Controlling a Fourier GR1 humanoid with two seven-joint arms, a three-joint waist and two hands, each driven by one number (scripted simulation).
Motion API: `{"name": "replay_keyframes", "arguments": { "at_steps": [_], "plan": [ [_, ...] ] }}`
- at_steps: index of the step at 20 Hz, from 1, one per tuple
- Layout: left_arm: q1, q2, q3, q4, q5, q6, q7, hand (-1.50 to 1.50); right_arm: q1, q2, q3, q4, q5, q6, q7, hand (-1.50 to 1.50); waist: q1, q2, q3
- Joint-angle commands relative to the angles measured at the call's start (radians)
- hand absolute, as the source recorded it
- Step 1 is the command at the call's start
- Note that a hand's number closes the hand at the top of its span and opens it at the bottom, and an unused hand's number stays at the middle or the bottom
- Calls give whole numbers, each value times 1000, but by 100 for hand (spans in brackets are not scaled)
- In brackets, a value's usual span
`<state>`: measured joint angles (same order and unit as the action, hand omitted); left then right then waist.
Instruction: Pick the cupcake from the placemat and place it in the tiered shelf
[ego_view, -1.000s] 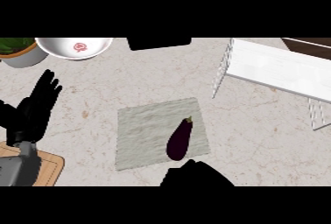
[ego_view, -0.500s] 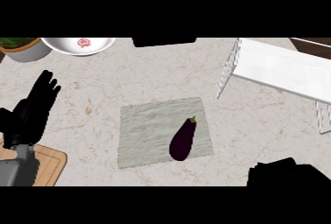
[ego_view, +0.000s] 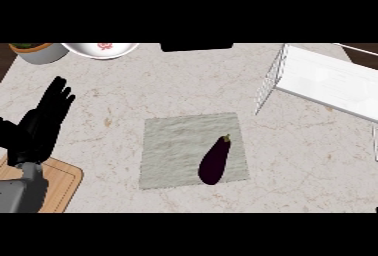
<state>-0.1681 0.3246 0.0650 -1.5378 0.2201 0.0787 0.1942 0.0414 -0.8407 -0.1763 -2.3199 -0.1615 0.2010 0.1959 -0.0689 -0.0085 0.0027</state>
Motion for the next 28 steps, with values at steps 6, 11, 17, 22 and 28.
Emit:
{"name": "replay_keyframes", "arguments": {
  "at_steps": [6, 11, 17, 22, 28],
  "plan": [
    [-29, -10, -16, 23, -1, -37, -7, 0, -39, -125, -411, 511, -312, 294, -184, 150, 59, 9, -2],
    [-79, -61, -56, 75, -54, -10, -19, 0, -113, -184, -414, 781, -223, 431, -312, 150, 71, 12, -2],
    [-74, -80, -62, 46, -52, -24, -13, 0, -269, -223, -337, 1117, -40, 478, -555, 150, 86, 13, -2],
    [-92, -32, -18, 26, -29, -61, 41, 0, -417, -251, -264, 1341, 81, 468, -683, 150, 95, 14, -2],
    [-99, -73, -28, 22, -73, -24, 36, 0, -485, -234, -215, 1458, 166, 440, -787, 150, 83, 11, -2]
  ]
}}
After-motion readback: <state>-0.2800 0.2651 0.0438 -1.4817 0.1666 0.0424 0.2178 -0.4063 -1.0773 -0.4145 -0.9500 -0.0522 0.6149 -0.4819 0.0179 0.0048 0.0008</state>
